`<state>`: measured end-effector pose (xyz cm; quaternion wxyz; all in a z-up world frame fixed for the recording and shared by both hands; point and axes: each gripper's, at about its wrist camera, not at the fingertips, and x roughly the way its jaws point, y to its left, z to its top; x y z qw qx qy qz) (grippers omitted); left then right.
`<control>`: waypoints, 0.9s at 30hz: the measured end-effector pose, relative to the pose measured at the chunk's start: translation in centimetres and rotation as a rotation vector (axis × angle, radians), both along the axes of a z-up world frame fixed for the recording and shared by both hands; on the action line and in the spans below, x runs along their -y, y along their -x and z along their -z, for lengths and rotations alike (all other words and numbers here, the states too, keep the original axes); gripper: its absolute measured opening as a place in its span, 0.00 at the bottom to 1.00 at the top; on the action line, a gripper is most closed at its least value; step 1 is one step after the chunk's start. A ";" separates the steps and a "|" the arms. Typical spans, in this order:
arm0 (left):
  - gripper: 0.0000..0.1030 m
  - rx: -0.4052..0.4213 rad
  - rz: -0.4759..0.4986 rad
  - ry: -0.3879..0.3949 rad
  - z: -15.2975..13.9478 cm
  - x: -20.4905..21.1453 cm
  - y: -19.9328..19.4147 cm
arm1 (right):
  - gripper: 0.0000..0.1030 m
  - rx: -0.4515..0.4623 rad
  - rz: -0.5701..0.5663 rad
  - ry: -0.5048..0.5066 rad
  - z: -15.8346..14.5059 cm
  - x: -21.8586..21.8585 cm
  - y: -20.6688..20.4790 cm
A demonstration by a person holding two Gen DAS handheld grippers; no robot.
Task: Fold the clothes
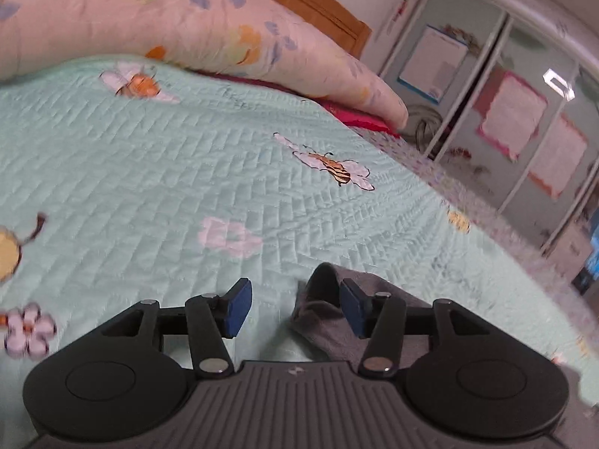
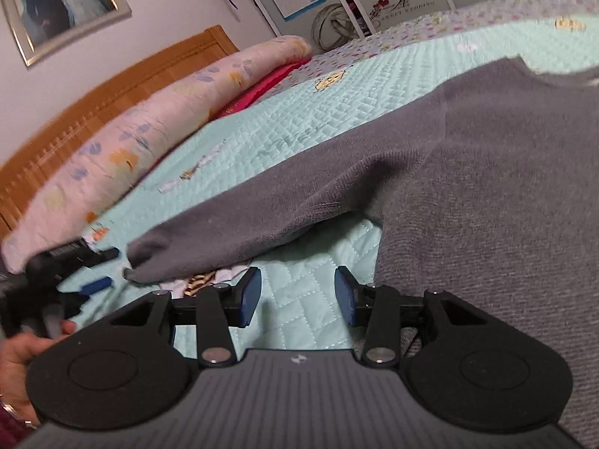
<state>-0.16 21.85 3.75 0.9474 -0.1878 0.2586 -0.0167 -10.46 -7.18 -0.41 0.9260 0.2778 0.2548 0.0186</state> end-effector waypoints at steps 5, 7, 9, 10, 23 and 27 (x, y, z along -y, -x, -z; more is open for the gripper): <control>0.62 -0.032 0.122 -0.039 -0.3 0.6 -2.3 | 0.43 0.018 -0.009 -0.063 0.4 0.6 0.1; 0.63 -0.025 0.175 -0.035 -0.3 0.5 -2.8 | 0.43 0.020 -0.010 -0.069 0.5 0.5 0.1; 0.63 -0.037 0.211 -0.048 -0.1 0.4 -3.6 | 0.43 0.022 -0.012 -0.078 0.5 0.7 0.1; 0.63 -0.040 0.241 -0.045 0.1 0.3 -4.2 | 0.43 0.024 -0.013 -0.082 0.6 0.7 0.1; 0.04 -0.134 0.571 -0.063 0.9 0.8 -8.6 | 0.43 0.030 -0.020 -0.113 0.6 1.2 0.1; 0.04 -0.114 0.578 -0.205 -1.5 2.4 -9.8 | 0.43 0.029 -0.021 -0.113 0.6 1.2 0.1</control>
